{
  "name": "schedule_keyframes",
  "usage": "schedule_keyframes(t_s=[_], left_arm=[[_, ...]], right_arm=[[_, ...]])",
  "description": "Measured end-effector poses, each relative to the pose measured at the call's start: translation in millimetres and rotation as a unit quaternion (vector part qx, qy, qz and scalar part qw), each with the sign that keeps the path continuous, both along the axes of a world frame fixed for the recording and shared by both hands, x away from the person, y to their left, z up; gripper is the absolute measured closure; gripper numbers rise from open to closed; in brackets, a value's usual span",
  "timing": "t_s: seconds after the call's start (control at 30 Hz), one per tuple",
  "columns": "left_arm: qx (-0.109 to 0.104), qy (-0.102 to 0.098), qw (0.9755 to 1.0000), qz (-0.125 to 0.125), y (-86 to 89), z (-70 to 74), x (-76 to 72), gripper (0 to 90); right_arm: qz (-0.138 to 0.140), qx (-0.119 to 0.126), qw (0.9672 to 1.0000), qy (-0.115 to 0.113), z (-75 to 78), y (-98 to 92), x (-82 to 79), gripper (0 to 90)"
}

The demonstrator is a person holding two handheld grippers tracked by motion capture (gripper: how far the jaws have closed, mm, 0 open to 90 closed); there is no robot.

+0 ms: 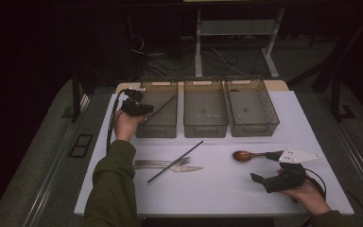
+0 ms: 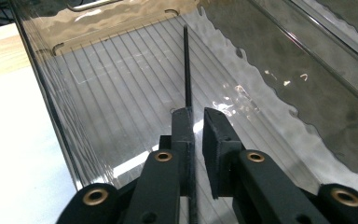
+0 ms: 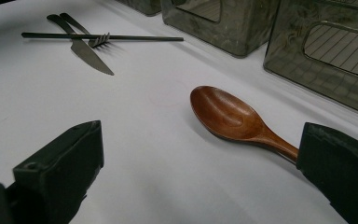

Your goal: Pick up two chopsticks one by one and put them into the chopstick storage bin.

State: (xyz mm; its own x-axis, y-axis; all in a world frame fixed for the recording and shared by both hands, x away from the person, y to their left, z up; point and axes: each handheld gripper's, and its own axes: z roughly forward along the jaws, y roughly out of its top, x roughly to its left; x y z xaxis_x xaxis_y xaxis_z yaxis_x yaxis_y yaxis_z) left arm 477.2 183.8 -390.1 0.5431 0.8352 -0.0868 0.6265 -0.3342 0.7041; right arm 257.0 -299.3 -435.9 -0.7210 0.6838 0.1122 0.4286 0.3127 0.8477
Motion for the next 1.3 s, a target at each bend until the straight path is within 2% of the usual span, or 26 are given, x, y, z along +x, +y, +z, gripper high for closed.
schedule_keyframes(t_s=[0.17, 0.3, 0.5, 0.6, 0.67, 0.7, 0.93, 1.0, 1.2, 1.3], left_arm=[[-0.007, -0.007, 0.9999, -0.003, 1.7, 5.8, -3.4, 77.0], [-0.020, -0.022, 0.9995, -0.009, 2.2, 14.4, -8.8, 74.0], [-0.030, -0.034, 0.9986, -0.026, 0.9, 28.1, -20.0, 65.0], [-0.042, -0.040, 0.9977, -0.034, -0.6, 33.5, -26.8, 60.9], [-0.049, -0.043, 0.9969, -0.043, -1.4, 35.5, -30.8, 56.9], [-0.054, -0.044, 0.9968, -0.040, -2.8, 36.2, -34.3, 56.0], [-0.058, -0.053, 0.9946, -0.068, -4.9, 40.7, -55.5, 46.8], [-0.066, -0.055, 0.9938, -0.071, -6.0, 41.0, -62.0, 45.8], [-0.067, -0.064, 0.9916, -0.091, -9.7, 41.2, -80.4, 40.6], [-0.070, -0.068, 0.9911, -0.091, -11.9, 40.3, -89.3, 36.9]], right_arm=[[0.000, 0.000, 1.0000, 0.000, -0.1, 0.1, 0.1, 0.1], [-0.001, -0.001, 1.0000, 0.001, -0.1, 0.1, 0.1, 0.1], [0.000, -0.001, 1.0000, 0.001, -0.1, 0.4, -0.1, 0.1], [-0.001, -0.003, 1.0000, 0.001, -0.4, 0.5, 0.1, 0.1], [-0.001, -0.002, 1.0000, 0.001, -0.3, 0.3, 0.1, 0.1], [-0.001, -0.002, 1.0000, 0.001, -0.4, 0.2, 0.2, 0.1], [-0.003, -0.002, 1.0000, 0.001, -0.4, 0.7, -0.2, 0.1], [-0.002, -0.002, 1.0000, 0.001, -0.5, 0.8, -0.3, 0.1], [-0.001, 0.002, 1.0000, 0.003, -0.8, 1.7, -0.4, 0.1], [-0.001, 0.002, 1.0000, 0.004, -0.8, 1.7, -0.4, 0.1]])
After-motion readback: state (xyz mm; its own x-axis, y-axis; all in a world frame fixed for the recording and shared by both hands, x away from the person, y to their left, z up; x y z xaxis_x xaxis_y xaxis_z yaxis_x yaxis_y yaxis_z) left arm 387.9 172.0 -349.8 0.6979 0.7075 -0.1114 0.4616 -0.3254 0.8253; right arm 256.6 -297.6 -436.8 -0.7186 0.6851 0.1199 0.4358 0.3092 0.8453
